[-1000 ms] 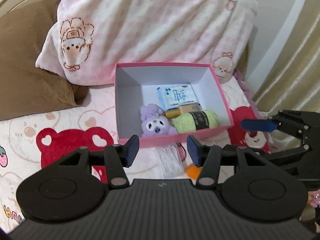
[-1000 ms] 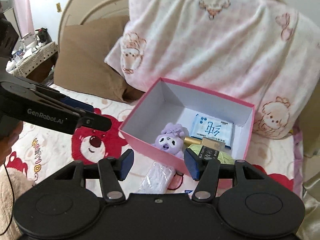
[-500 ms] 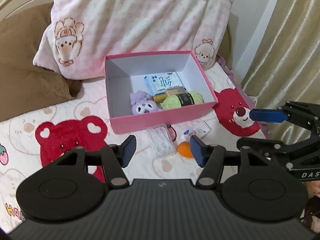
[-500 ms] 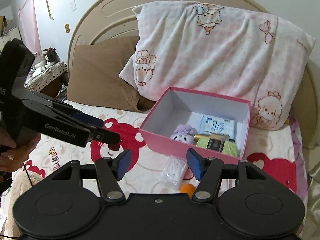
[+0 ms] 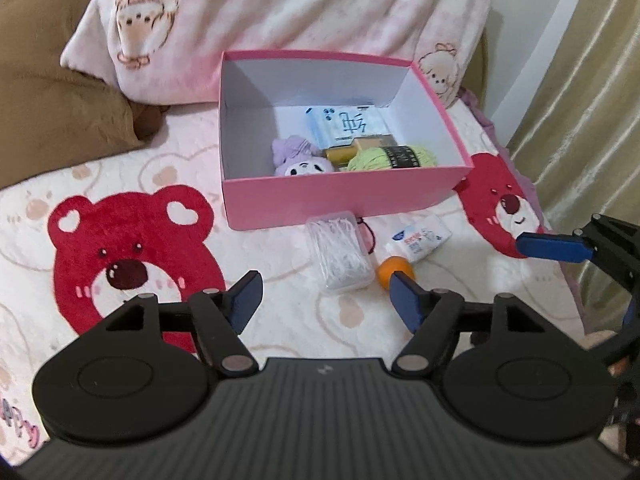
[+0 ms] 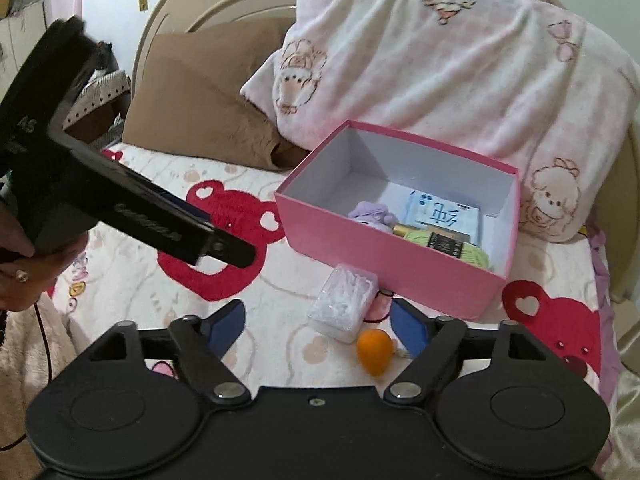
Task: Organize objects
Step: 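Withdraw the left gripper toward the clear hair-tie container, then lower the left gripper around the clear container and close on it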
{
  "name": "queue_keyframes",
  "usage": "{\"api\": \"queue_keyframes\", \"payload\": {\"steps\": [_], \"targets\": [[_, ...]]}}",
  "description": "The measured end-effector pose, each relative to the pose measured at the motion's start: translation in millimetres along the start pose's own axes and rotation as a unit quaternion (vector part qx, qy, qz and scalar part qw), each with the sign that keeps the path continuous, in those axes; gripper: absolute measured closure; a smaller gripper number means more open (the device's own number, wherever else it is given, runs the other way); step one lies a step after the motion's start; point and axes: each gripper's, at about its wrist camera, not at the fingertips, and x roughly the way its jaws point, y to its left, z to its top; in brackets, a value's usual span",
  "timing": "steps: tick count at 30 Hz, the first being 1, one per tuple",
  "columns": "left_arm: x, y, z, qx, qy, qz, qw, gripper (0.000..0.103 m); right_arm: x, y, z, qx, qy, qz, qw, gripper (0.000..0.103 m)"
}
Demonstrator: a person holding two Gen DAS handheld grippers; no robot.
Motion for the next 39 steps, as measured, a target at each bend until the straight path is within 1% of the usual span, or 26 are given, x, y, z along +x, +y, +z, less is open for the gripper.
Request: {"api": "queue_keyframes", "payload": {"steps": [1,2,3,7,10,14,16,18,20,21,23,26,28,29,31,32,34,35,36,39], "targets": [[8,3,-1,-0.007,0.002,0.002,1.0000,0.027,7,1,-1,0.002,0.002,-0.001,1.000,0.016],[15,6,-1,-0.013,0.006,0.003,0.9999,0.020,15,3,-1,0.005,0.008,-0.002,1.000,0.016],[24,10,-2,-0.019,0.010,0.006,0.9998,0.017,24,4,-2,0.006,0.014,-0.002,1.000,0.016],[54,23,0,-0.025,0.028,0.016,0.9992,0.017,58,12,0,-0.006,0.041,-0.016,0.999,0.016],[70,33,-1,-0.043,0.025,0.009,0.9987,0.016,83,18,2,-0.023,0.057,-0.021,0.998,0.016],[87,38,-6,-0.052,0.017,-0.011,0.9985,0.016,113,16,-2,-0.013,0.070,-0.022,0.997,0.016],[93,38,-10,-0.052,0.005,-0.025,0.9983,0.016,128,13,-9,-0.002,0.075,-0.030,0.997,0.016],[99,39,-15,-0.061,-0.012,-0.045,0.9970,0.017,139,11,-16,0.009,0.066,-0.039,0.997,0.016],[106,39,-18,-0.066,-0.017,-0.060,0.9959,0.017,146,9,-22,0.023,0.055,-0.042,0.997,0.016],[110,38,-20,-0.067,-0.020,-0.065,0.9954,0.017,150,9,-23,0.028,0.056,-0.040,0.997,0.016],[118,36,-23,-0.069,-0.023,-0.074,0.9946,0.017,156,10,-25,0.029,0.056,-0.031,0.998,0.016],[126,37,-28,-0.073,-0.032,-0.088,0.9929,0.020,164,13,-26,0.021,0.046,-0.044,0.998,0.017],[133,39,-30,-0.077,-0.026,-0.093,0.9923,0.034,169,15,-28,0.018,0.042,-0.052,0.998,0.016],[137,40,-31,-0.080,-0.018,-0.093,0.9923,0.044,171,17,-30,0.012,0.041,-0.056,0.997,0.018],[144,43,-33,-0.083,-0.004,-0.094,0.9921,0.051,170,25,-33,-0.024,0.032,-0.063,0.997,0.024],[148,45,-34,-0.085,0.002,-0.097,0.9916,0.056,169,27,-34,-0.036,0.028,-0.063,0.997,0.028],[153,47,-37,-0.092,0.002,-0.119,0.9886,0.062,169,30,-35,-0.046,0.023,-0.059,0.997,0.037],[155,47,-37,-0.098,0.005,-0.131,0.9866,0.067,170,31,-35,-0.048,0.026,-0.054,0.997,0.037],[156,47,-37,-0.102,0.006,-0.139,0.9850,0.068,171,32,-36,-0.052,0.023,-0.059,0.997,0.037],[157,45,-38,-0.101,-0.001,-0.137,0.9854,0.068,173,37,-38,-0.068,0.020,-0.084,0.994,0.037]]}}
